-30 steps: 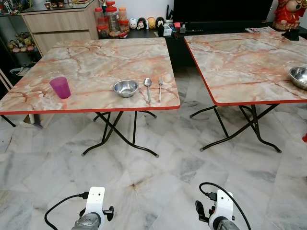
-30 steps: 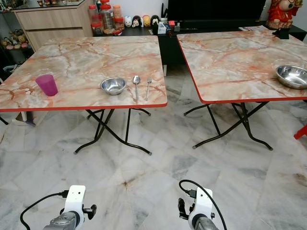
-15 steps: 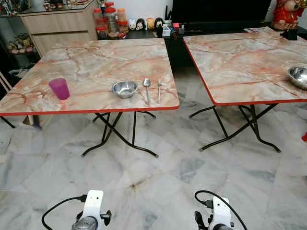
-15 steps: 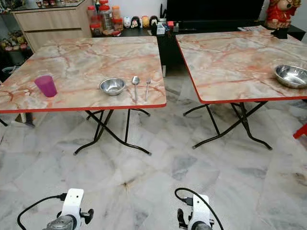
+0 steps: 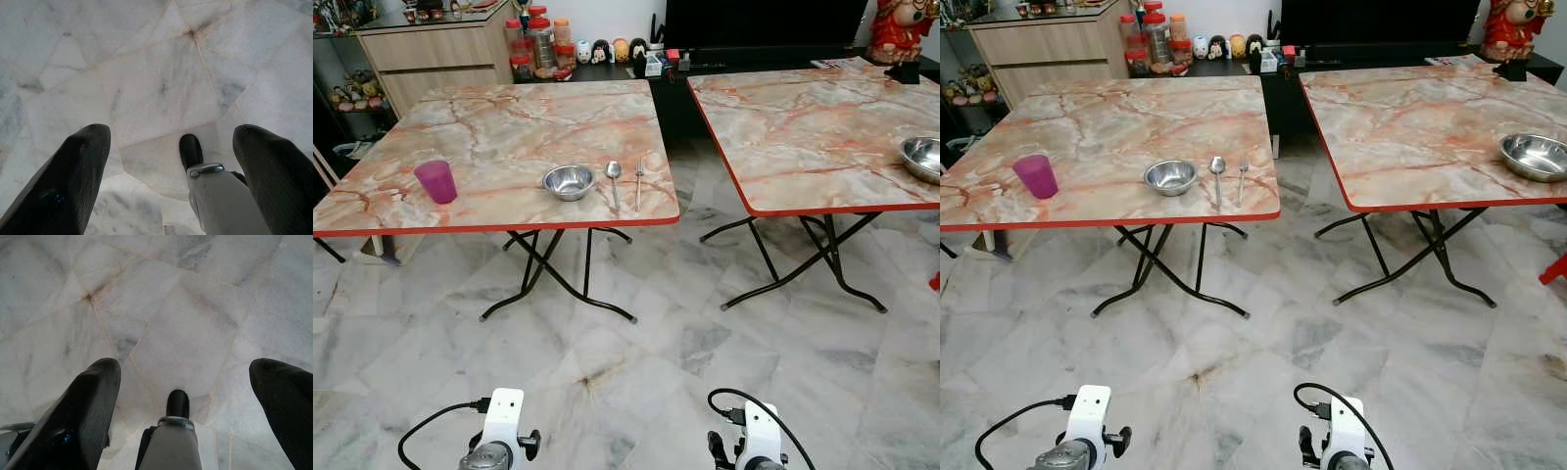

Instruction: Setting the table

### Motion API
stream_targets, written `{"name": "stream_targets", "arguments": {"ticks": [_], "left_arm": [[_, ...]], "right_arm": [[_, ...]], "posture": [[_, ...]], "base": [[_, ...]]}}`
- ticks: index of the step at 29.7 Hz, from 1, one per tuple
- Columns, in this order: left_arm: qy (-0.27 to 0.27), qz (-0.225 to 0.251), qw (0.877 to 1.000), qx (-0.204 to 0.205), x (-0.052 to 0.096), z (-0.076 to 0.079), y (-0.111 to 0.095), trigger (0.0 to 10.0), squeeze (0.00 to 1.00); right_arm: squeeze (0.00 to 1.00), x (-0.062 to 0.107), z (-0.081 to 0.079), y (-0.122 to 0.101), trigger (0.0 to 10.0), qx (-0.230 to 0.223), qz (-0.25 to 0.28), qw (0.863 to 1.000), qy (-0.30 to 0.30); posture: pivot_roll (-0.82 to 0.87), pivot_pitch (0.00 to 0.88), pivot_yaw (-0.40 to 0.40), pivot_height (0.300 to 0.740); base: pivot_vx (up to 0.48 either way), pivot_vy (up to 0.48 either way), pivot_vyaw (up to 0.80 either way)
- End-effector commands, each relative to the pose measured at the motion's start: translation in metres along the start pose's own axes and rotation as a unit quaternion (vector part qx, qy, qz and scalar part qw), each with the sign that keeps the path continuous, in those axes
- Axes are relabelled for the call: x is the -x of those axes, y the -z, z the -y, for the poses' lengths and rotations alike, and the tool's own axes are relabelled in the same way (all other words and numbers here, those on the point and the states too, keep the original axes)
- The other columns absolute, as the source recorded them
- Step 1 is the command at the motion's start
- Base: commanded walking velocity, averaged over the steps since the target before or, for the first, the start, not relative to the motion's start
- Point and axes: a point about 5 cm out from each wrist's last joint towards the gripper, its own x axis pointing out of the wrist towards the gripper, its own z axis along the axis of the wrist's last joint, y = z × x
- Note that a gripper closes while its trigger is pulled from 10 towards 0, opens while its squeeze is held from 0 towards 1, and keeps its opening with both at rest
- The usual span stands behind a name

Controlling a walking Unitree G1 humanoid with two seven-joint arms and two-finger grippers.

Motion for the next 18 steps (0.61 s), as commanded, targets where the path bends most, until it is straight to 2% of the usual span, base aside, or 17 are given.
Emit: {"name": "stream_targets", "arguments": {"ticks": [1, 3, 18], "left_arm": [[-0.004, 0.0, 1.0, 0.002, -0.0006, -0.0035, -0.0036, 10.0, 0.0], [-0.005, 0.001, 1.0, 0.002, -0.0007, -0.0034, -0.0039, 10.0, 0.0], [-0.008, -0.002, 1.0, 0.005, -0.0005, -0.0035, -0.0026, 10.0, 0.0]], "right_arm": [[0.0, -0.0009, -0.0018, -0.0051, 10.0, 0.004, 0.008, 1.0, -0.002], [0.0, -0.0009, -0.0018, -0.0051, 10.0, 0.004, 0.008, 1.0, -0.002], [0.0, -0.0009, -0.0021, -0.006, 10.0, 0.013, 0.012, 1.0, -0.004]], "posture": [[-0.03, 0.0, 0.023, 0.74], [-0.03, 0.0, 0.022, 0.74], [-0.03, 0.0, 0.017, 0.74]], "base": [[0.0, 0.0, 0.0], [0.0, 0.0, 0.0], [0.288, 0.0, 0.0]]}}
